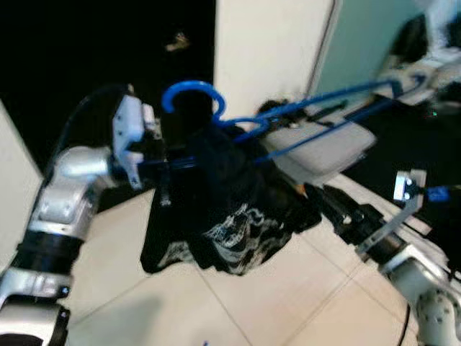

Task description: Hang hanger

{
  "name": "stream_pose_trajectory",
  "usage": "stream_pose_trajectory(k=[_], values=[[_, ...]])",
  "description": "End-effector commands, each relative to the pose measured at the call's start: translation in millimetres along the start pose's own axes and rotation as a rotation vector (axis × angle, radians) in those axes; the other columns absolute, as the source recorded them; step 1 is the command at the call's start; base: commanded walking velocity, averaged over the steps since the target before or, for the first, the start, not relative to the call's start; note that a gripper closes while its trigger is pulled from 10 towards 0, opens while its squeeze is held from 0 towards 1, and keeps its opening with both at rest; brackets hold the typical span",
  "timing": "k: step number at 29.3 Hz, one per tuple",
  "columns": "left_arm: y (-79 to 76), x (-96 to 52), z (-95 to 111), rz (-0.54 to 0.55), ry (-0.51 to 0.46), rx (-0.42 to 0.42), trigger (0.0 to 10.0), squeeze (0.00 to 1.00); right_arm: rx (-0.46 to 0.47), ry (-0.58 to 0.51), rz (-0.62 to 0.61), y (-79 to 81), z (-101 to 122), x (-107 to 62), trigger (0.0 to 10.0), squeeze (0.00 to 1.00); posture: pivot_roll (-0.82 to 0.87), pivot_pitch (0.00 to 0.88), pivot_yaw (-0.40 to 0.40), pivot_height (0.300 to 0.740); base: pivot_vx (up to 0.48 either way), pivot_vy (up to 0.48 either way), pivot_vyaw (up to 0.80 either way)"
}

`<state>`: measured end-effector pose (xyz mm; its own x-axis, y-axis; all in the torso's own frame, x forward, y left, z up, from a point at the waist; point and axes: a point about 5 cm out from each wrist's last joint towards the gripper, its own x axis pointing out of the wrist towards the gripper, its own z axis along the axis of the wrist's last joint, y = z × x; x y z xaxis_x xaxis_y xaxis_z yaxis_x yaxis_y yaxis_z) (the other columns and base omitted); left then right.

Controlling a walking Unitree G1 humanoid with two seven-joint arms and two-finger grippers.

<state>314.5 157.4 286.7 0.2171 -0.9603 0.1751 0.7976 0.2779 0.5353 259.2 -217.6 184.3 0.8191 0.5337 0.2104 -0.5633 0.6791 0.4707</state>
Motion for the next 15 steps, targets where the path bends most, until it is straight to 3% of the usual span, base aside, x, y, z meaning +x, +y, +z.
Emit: stream_pose_trajectory(k=[1, 6, 12, 15], values=[[2.2, 1.6, 10.6, -0.025, -0.031, 0.029, 10.0, 0.00, 0.020, -0.007, 0.020, 1.9, 0.4, -3.0, 10.0, 0.00, -0.02, 0.038, -0.010, 0.740, 0.000, 0.000, -0.75], [2.6, 7.2, 32.7, -0.086, -0.114, 0.070, 10.0, 0.00, -0.035, 0.127, 0.039, 1.8, -9.6, -13.2, 10.0, 0.00, -0.03, 0.039, -0.010, 0.740, 0.000, 0.000, -0.74], [3.6, 10.9, 42.3, -0.121, -0.139, 0.096, 10.0, 0.00, -0.058, 0.141, 0.009, -3.7, -5.7, -9.7, 10.0, 0.00, -0.03, 0.038, -0.011, 0.740, 0.000, 0.000, -0.67], [4.3, 12.7, 45.7, -0.135, -0.145, 0.101, 10.0, 0.00, -0.047, 0.098, 0.108, 8.7, 2.0, -8.6, 10.0, 0.00, -0.02, 0.036, -0.011, 0.740, 0.000, 0.000, 0.00]])
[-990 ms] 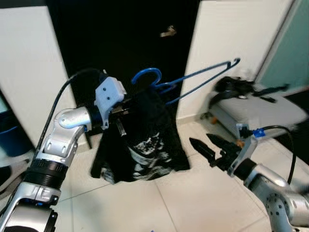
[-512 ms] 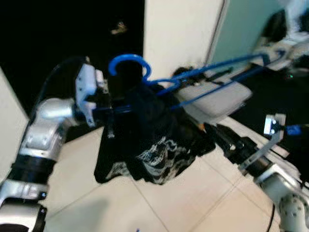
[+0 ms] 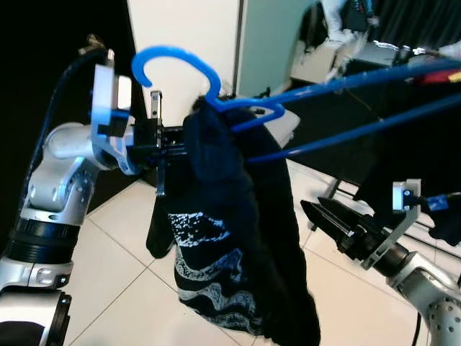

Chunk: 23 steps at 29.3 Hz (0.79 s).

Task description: Hang hanger

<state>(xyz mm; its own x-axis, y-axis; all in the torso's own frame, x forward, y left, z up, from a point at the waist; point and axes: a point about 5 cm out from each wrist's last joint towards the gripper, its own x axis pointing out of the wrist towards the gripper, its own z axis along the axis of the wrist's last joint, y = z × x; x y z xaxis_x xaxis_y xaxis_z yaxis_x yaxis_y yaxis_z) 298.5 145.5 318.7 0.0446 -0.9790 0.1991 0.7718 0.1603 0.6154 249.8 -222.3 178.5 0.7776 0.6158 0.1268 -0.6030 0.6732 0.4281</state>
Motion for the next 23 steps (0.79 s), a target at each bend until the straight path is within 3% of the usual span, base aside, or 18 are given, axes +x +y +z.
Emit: stream_pose_trajectory(k=[1, 5, 7, 10, 17, 23], values=[[3.9, 0.0, 10.3, -0.010, -0.022, 0.031, 10.0, 0.00, -0.011, -0.020, 0.065, 9.0, 6.3, 2.5, 10.0, 0.00, -0.02, 0.036, -0.011, 0.740, 0.000, 0.000, 0.00], [4.0, -0.1, 10.8, -0.016, -0.020, 0.028, 10.0, 0.00, 0.008, -0.082, 0.177, 23.0, 15.4, 0.3, 10.0, 0.00, -0.02, 0.038, -0.009, 0.740, 0.000, 0.000, 0.00], [3.8, -0.5, 10.9, -0.019, -0.017, 0.025, 10.0, 0.00, 0.020, -0.125, 0.312, 40.6, 24.6, -2.7, 10.0, 0.00, -0.02, 0.039, -0.009, 0.740, 0.000, 0.000, 0.00], [3.2, 0.3, 11.1, -0.022, -0.017, 0.022, 10.0, 0.00, 0.006, -0.118, 0.396, 52.8, 27.6, -4.1, 10.0, 0.00, -0.02, 0.039, -0.009, 0.740, 0.000, 0.000, 0.00], [1.6, 1.9, 9.9, -0.030, -0.015, 0.018, 10.0, 0.00, -0.049, -0.070, 0.448, 63.5, 31.0, -5.4, 10.0, 0.00, -0.02, 0.040, -0.008, 0.740, 0.000, 0.000, 0.00], [0.8, 3.9, 10.5, -0.036, -0.023, 0.016, 10.0, 0.00, -0.092, -0.006, 0.379, 57.3, 26.4, -0.1, 10.0, 0.00, -0.02, 0.040, -0.010, 0.740, 0.000, 0.000, 0.00]])
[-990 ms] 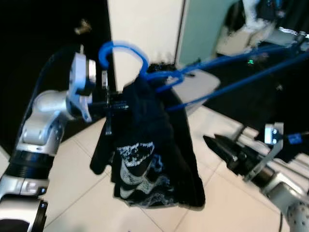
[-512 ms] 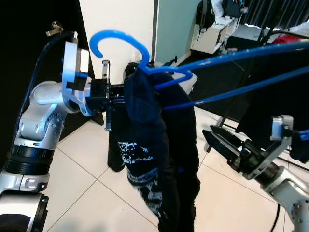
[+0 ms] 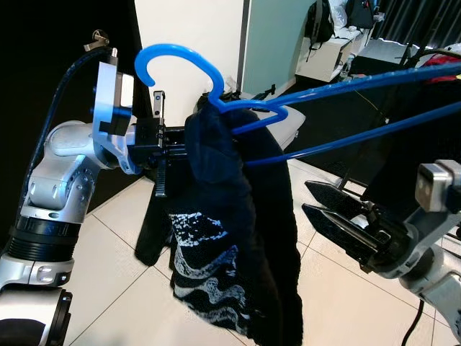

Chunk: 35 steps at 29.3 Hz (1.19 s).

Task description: Hang hanger

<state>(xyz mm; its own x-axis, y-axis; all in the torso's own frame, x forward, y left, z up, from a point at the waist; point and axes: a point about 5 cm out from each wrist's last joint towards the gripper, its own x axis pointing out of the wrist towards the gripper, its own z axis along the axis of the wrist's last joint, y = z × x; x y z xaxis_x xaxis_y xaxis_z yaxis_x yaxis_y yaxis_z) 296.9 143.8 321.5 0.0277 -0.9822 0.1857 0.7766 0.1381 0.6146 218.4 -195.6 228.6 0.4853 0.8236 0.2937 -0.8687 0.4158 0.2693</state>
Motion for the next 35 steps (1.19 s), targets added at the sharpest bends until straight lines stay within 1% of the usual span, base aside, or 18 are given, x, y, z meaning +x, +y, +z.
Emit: stream_pose_trajectory(k=[1, 3, 4, 6, 7, 9, 10, 16, 19, 21, 23, 25, 26, 28, 29, 30, 31, 35], values=[[0.5, 1.6, 7.6, -0.014, -0.022, 0.023, 10.0, 0.00, -0.007, 0.025, -0.017, -1.4, -2.1, 1.0, 10.0, 0.00, -0.02, 0.040, -0.010, 0.740, 0.000, 0.000, 0.00], [0.1, 2.7, 8.3, -0.016, -0.027, 0.024, 10.0, 0.00, -0.011, 0.071, -0.039, -4.7, -9.0, 5.2, 10.0, 0.00, -0.01, 0.038, -0.016, 0.740, 0.000, 0.000, 0.00], [-0.4, 3.5, 9.1, -0.018, -0.030, 0.024, 10.0, 0.00, -0.013, 0.131, -0.059, -7.8, -17.3, 9.8, 10.0, 0.00, -0.01, 0.037, -0.017, 0.740, 0.000, 0.000, 0.00], [-0.4, 3.5, 9.1, -0.018, -0.030, 0.024, 10.0, 0.00, -0.013, 0.131, -0.059, -7.8, -17.3, 9.8, 10.0, 0.00, -0.01, 0.037, -0.017, 0.740, 0.000, 0.000, 0.00], [-0.9, 4.0, 9.6, -0.019, -0.031, 0.026, 10.0, 0.00, -0.017, 0.186, -0.078, -10.8, -25.4, 13.8, 10.0, 0.00, -0.01, 0.036, -0.019, 0.740, 0.000, 0.000, 0.00], [-0.9, 4.0, 9.6, -0.019, -0.031, 0.026, 10.0, 0.00, -0.017, 0.186, -0.078, -10.8, -25.4, 13.8, 10.0, 0.00, -0.01, 0.036, -0.019, 0.740, 0.000, 0.000, 0.00], [-1.3, 4.2, 10.0, -0.019, -0.031, 0.027, 10.0, 0.00, -0.019, 0.228, -0.083, -11.7, -31.3, 16.9, 10.0, 0.00, -0.01, 0.036, -0.019, 0.740, 0.000, 0.000, 0.00], [-2.2, 3.9, 10.5, -0.019, -0.030, 0.029, 10.0, 0.00, -0.036, 0.365, -0.117, -15.1, -44.5, 16.1, 10.0, 0.00, 0.00, 0.032, -0.023, 0.740, 0.000, 0.000, 0.00], [-1.3, 2.6, 11.3, -0.012, -0.027, 0.036, 10.0, 0.00, -0.064, 0.506, -0.188, -22.5, -55.4, 5.9, 10.0, 0.00, -0.01, 0.033, -0.024, 0.740, 0.000, 0.000, 0.00], [-1.3, 2.6, 11.3, -0.012, -0.027, 0.036, 10.0, 0.00, -0.064, 0.506, -0.188, -22.5, -55.4, 5.9, 10.0, 0.00, -0.01, 0.033, -0.024, 0.740, 0.000, 0.000, 0.00], [1.6, -1.3, 12.6, 0.003, -0.013, 0.048, 10.0, 0.00, -0.075, 0.665, -0.290, -32.1, -67.7, -15.0, 10.0, 0.00, -0.01, 0.037, -0.023, 0.740, 0.000, 0.000, 0.00], [1.6, -1.3, 12.6, 0.003, -0.013, 0.048, 10.0, 0.00, -0.075, 0.665, -0.290, -32.1, -67.7, -15.0, 10.0, 0.00, -0.01, 0.037, -0.023, 0.740, 0.000, 0.000, 0.00], [3.0, -2.8, 13.4, 0.009, -0.010, 0.053, 10.0, 0.00, -0.070, 0.712, -0.352, -38.0, -72.6, -24.9, 10.0, 0.00, -0.01, 0.038, -0.022, 0.740, 0.000, 0.000, 0.00], [3.0, -2.8, 13.4, 0.009, -0.010, 0.053, 10.0, 0.00, -0.070, 0.712, -0.352, -38.0, -72.6, -24.9, 10.0, 0.00, -0.01, 0.038, -0.022, 0.740, 0.000, 0.000, 0.00], [3.9, -3.4, 14.4, 0.015, -0.009, 0.057, 10.0, 0.00, -0.065, 0.756, -0.446, -47.9, -78.8, -34.8, 5.6, 0.00, -0.01, 0.038, -0.022, 0.740, 0.000, 0.000, 0.00], [3.9, -3.4, 14.4, 0.015, -0.009, 0.057, 10.0, 0.00, -0.065, 0.756, -0.446, -47.9, -78.8, -34.8, 5.6, 0.00, -0.01, 0.038, -0.022, 0.740, 0.000, 0.000, 0.00], [4.7, -3.3, 15.3, 0.019, -0.008, 0.061, 10.0, 0.00, -0.048, 0.790, -0.513, -54.3, -84.9, -42.7, 0.0, 0.00, -0.01, 0.040, -0.022, 0.740, 0.000, 0.000, 0.00], [5.9, -4.3, 15.1, 0.028, 0.002, 0.065, 10.0, 0.00, -0.027, 0.807, -0.592, -61.8, -89.7, -50.5, 0.0, 0.00, -0.01, 0.042, -0.024, 0.740, 0.000, 0.000, 0.00]])
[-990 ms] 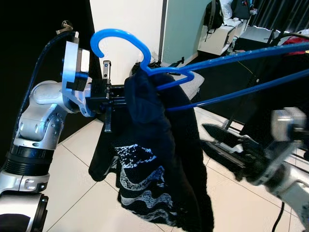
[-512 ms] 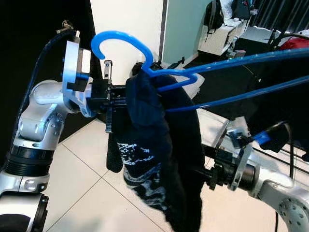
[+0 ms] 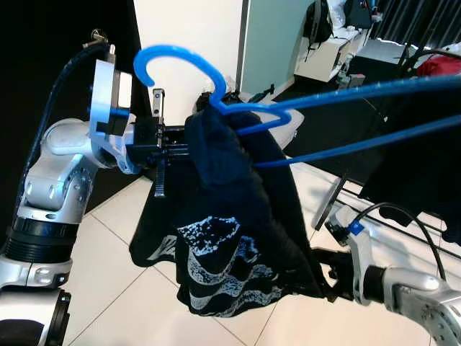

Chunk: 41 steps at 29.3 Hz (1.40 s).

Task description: Hang hanger

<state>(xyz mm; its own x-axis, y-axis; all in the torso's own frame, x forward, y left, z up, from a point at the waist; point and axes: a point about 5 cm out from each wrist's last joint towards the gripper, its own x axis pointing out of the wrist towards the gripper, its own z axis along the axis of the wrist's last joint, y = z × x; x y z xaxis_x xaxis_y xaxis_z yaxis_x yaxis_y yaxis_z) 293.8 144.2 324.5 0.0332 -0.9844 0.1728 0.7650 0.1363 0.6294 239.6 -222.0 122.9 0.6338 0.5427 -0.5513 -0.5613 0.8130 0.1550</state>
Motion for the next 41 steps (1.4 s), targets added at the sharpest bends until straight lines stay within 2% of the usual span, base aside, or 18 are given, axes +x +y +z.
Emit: stream_pose_trajectory(k=[1, 5, 6, 7, 8, 9, 12, 13, 14, 15, 16, 17, 19, 22, 27, 34, 35, 41], values=[[6.6, -4.6, 10.6, 0.033, -0.011, 0.046, 10.0, 0.00, 0.025, 0.044, -0.050, -5.9, -8.4, 0.3, 0.0, 0.00, -0.01, 0.042, -0.024, 0.740, 0.000, 0.000, 0.00], [6.2, -8.0, 8.2, 0.040, 0.009, 0.043, 10.0, 0.00, 0.054, 0.012, -0.098, -15.6, -4.8, -3.0, 0.0, 0.00, -0.01, 0.045, -0.024, 0.740, 0.000, 0.000, 0.00], [4.5, -12.0, 3.8, 0.046, 0.036, 0.036, 10.0, 0.00, 0.096, -0.057, -0.136, -26.2, 3.3, -9.4, 0.0, 0.00, -0.01, 0.045, -0.024, 0.740, 0.000, 0.000, 0.00], [4.5, -12.0, 3.8, 0.046, 0.036, 0.036, 10.0, 0.00, 0.096, -0.057, -0.136, -26.2, 3.3, -9.4, 0.0, 0.00, -0.01, 0.045, -0.024, 0.740, 0.000, 0.000, 0.00], [3.2, -14.7, 0.7, 0.049, 0.055, 0.030, 10.0, 0.00, 0.126, -0.106, -0.160, -33.1, 8.7, -14.3, 0.0, 0.00, -0.01, 0.045, -0.024, 0.740, 0.000, 0.000, 0.00], [-1.9, -19.1, -9.3, 0.041, 0.117, 0.025, 10.0, 0.00, 0.191, -0.224, -0.188, -44.3, 21.5, -24.6, 0.0, 0.00, 0.00, 0.050, -0.023, 0.740, 0.000, 0.000, 0.00], [-1.9, -19.1, -9.3, 0.041, 0.117, 0.025, 10.0, 0.00, 0.191, -0.224, -0.188, -44.3, 21.5, -24.6, 0.0, 0.00, 0.00, 0.050, -0.023, 0.740, 0.000, 0.000, 0.00], [-5.8, -21.9, -16.0, 0.033, 0.158, 0.023, 10.0, 0.00, 0.234, -0.301, -0.200, -50.6, 29.2, -31.5, 0.0, 0.00, 0.00, 0.050, -0.023, 0.740, 0.000, 0.000, 0.00], [-15.0, -26.3, -30.1, 0.017, 0.238, 0.020, 10.0, 0.00, 0.294, -0.453, -0.205, -59.0, 48.7, -46.9, 0.0, 0.00, 0.00, 0.056, -0.023, 0.740, 0.000, 0.000, 0.00], [-15.0, -26.3, -30.1, 0.017, 0.238, 0.020, 10.0, 0.00, 0.294, -0.453, -0.205, -59.0, 48.7, -46.9, 0.0, 0.00, 0.00, 0.056, -0.023, 0.740, 0.000, 0.000, 0.00], [-23.1, -30.4, -42.2, 0.003, 0.311, 0.027, 10.0, 0.00, 0.337, -0.578, -0.202, -65.1, 64.4, -61.6, 0.0, 0.00, 0.00, 0.056, -0.023, 0.740, 0.000, 0.000, 0.00], [-23.1, -30.4, -42.2, 0.003, 0.311, 0.027, 10.0, 0.00, 0.337, -0.578, -0.202, -65.1, 64.4, -61.6, 0.0, 0.00, 0.00, 0.056, -0.023, 0.740, 0.000, 0.000, 0.00], [-32.8, -37.7, -58.9, -0.010, 0.423, 0.048, 10.0, 0.00, 0.358, -0.709, -0.207, -71.9, 84.8, -82.0, 0.0, 0.00, 0.00, 0.059, -0.023, 0.740, 0.000, 0.000, 0.00], [-34.9, -41.0, -65.6, -0.003, 0.471, 0.061, 10.0, 0.00, 0.344, -0.729, -0.216, -73.7, 92.1, -88.2, 0.0, 0.00, 0.00, 0.059, -0.023, 0.740, 0.000, 0.000, 0.00], [-37.0, -43.3, -71.0, -0.009, 0.520, 0.086, 10.0, 0.00, 0.342, -0.729, -0.221, -74.6, 94.5, -88.7, 0.0, 0.00, 0.00, 0.065, -0.025, 0.740, 0.000, 0.000, 0.00], [-36.2, -46.4, -79.4, 0.012, 0.608, 0.152, 10.0, 0.00, 0.360, -0.723, -0.214, -70.9, 98.6, -82.5, 0.0, 0.00, 0.01, 0.071, -0.025, 0.740, 0.000, 0.000, 0.00], [-38.8, -45.8, -83.6, -0.008, 0.656, 0.186, 10.0, 0.00, 0.372, -0.725, -0.223, -70.7, 101.8, -79.1, 0.0, 0.00, 0.01, 0.071, -0.025, 0.740, 0.000, 0.000, 0.00], [-45.1, -43.3, -94.0, -0.027, 0.706, 0.219, 10.0, 0.00, 0.384, -0.729, -0.227, -69.9, 109.3, -72.6, 0.0, 0.00, 0.01, 0.073, -0.029, 0.740, 0.000, 0.000, 0.00]])
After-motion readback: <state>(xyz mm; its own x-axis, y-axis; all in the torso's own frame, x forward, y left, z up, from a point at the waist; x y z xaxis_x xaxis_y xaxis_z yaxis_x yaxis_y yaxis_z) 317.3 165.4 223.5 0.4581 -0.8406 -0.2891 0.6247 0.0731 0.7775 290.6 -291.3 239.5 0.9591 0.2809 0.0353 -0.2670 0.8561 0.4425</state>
